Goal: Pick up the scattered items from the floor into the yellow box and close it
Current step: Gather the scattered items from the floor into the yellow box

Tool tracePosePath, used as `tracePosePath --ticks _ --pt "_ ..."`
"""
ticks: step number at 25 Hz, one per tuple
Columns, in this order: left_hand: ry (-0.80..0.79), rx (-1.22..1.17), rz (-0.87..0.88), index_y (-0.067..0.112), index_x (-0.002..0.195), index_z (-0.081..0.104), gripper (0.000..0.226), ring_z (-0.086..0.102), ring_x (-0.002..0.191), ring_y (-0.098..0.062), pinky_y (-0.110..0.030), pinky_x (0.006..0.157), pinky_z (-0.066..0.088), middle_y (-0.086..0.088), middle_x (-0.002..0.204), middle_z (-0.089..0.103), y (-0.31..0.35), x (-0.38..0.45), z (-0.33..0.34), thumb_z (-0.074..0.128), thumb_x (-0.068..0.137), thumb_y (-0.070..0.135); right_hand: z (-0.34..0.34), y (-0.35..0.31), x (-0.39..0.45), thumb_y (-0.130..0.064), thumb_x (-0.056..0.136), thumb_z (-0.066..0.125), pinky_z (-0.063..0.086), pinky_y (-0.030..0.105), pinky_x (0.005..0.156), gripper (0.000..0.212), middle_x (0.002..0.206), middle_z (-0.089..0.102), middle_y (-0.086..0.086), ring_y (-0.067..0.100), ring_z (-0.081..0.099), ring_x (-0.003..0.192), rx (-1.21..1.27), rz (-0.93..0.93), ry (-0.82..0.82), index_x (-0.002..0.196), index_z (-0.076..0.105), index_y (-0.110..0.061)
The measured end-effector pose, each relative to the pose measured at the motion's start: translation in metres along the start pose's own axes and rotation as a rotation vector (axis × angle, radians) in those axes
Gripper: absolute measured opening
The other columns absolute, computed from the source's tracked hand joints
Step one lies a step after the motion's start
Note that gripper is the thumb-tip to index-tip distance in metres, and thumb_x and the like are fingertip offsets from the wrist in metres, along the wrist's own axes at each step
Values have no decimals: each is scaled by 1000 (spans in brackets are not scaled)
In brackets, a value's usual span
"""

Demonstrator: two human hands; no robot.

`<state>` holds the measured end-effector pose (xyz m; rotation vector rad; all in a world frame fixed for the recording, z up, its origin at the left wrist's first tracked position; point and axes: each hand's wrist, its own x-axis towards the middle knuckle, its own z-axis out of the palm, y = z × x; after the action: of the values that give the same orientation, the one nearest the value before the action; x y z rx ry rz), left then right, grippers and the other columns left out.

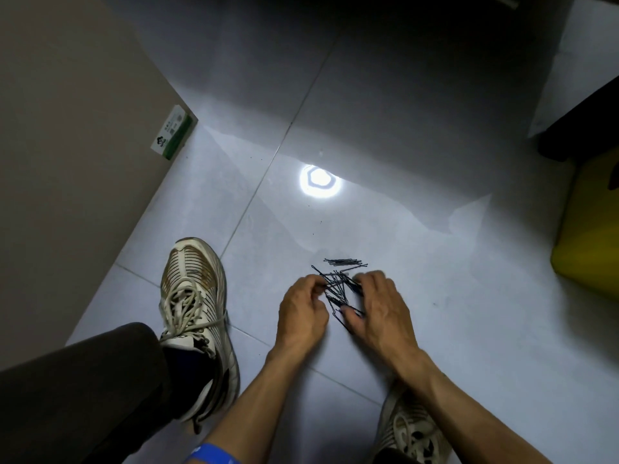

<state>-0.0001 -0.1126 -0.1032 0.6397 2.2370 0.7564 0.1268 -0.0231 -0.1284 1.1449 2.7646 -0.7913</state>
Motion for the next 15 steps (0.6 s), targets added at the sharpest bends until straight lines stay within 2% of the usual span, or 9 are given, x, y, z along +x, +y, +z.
tracePosePath --ticks 1,3,5,8,11,13,15 --pt "40 28 25 10 112 66 41 60 101 -21 -31 93 47 -4 107 66 0 5 -1 49 79 -9 -5 4 8 -48 71 70 48 39 78 69 121 50 2 28 52 99 14 5 -25 129 49 -17" --pt "50 101 78 10 114 65 35 56 105 -23 -24 92 42 -6 111 63 1 15 -6 51 85 -4 -13 10 22 -63 66 66 45 42 86 101 136 41 3 28 46 109 -91 -18 -178 148 31 -16" --pt "38 107 92 11 115 64 33 54 107 -23 -19 89 37 -5 113 62 6 22 -8 51 88 -3 -15 8 32 -67 67 63 43 41 86 107 138 38 4 30 45 110 -232 -40 -286 152 22 -17" --pt "40 77 61 12 116 64 37 55 109 -21 -22 92 41 -4 115 62 9 25 -10 51 84 -4 -12 -4 38 -54 80 61 43 39 80 75 129 46 4 30 47 105 -249 -66 -250 141 39 -16" --pt "38 63 32 12 114 64 37 57 109 -21 -29 94 45 -2 114 62 3 20 -13 51 83 -4 -10 -10 36 -39 91 57 44 39 70 39 118 53 5 30 49 99 -250 -103 -200 121 56 -14" --pt "39 57 27 12 114 64 37 57 109 -21 -28 94 45 -2 114 62 0 19 -14 51 83 -4 -11 -14 33 -29 89 64 44 38 61 23 105 58 7 31 54 89 -256 -118 -147 103 63 -10" --pt "32 73 18 13 115 64 37 56 110 -20 -27 95 44 -1 115 62 0 17 -14 52 83 -2 -11 -17 32 -9 73 76 42 35 50 14 86 60 9 30 56 71 -347 -173 -106 81 65 -7"
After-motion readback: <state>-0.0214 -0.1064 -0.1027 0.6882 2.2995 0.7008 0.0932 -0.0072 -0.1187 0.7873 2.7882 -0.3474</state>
